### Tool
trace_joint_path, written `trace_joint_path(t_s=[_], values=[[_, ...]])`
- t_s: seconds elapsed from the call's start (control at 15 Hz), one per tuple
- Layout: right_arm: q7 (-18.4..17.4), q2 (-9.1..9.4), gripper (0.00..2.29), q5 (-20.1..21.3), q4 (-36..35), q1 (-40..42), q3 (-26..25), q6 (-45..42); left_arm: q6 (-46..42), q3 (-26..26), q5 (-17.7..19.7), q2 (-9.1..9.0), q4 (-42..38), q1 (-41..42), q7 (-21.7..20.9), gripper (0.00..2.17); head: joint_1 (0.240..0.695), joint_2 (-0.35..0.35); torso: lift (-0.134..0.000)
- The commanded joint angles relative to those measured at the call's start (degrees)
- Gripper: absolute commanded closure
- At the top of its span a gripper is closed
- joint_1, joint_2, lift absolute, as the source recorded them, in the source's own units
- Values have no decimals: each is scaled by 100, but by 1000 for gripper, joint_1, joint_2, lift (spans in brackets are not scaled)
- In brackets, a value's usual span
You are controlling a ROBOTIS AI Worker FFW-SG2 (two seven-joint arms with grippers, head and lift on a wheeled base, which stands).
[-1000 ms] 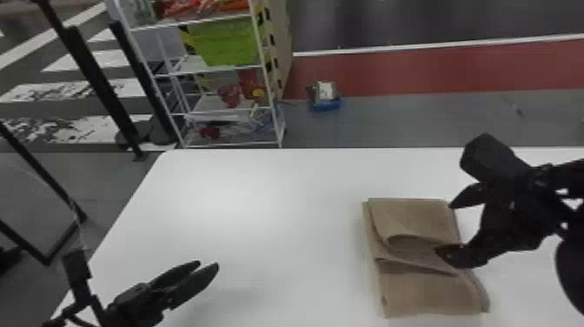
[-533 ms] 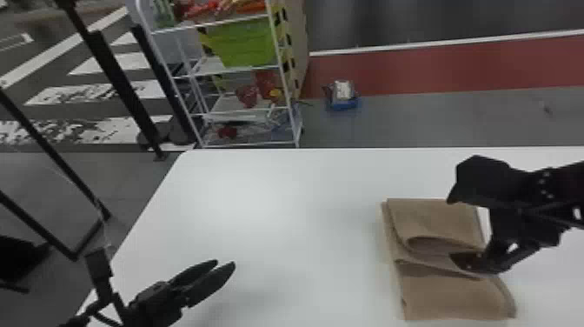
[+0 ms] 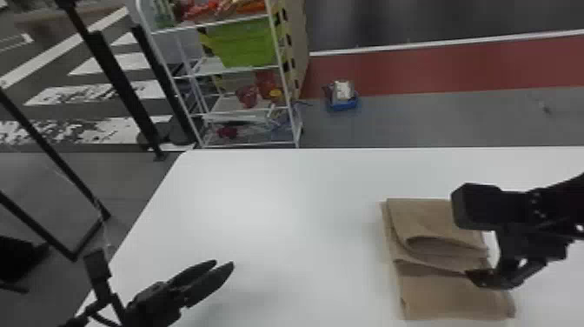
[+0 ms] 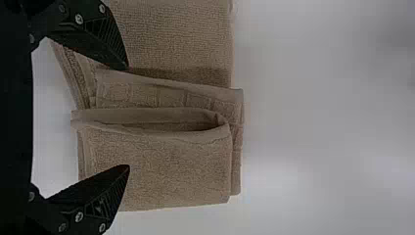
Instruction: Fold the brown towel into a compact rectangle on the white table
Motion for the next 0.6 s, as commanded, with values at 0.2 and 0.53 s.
trace_joint_path(t_s=[0.2, 0.53], values=[[19, 8, 191, 73, 231, -67, 266, -68, 0, 38, 2, -9, 10, 1, -11, 33, 695, 251, -124], [19, 157, 228, 214, 706, -287, 337, -85, 0, 38, 2, -9, 18, 1, -11, 33, 695, 262, -124]])
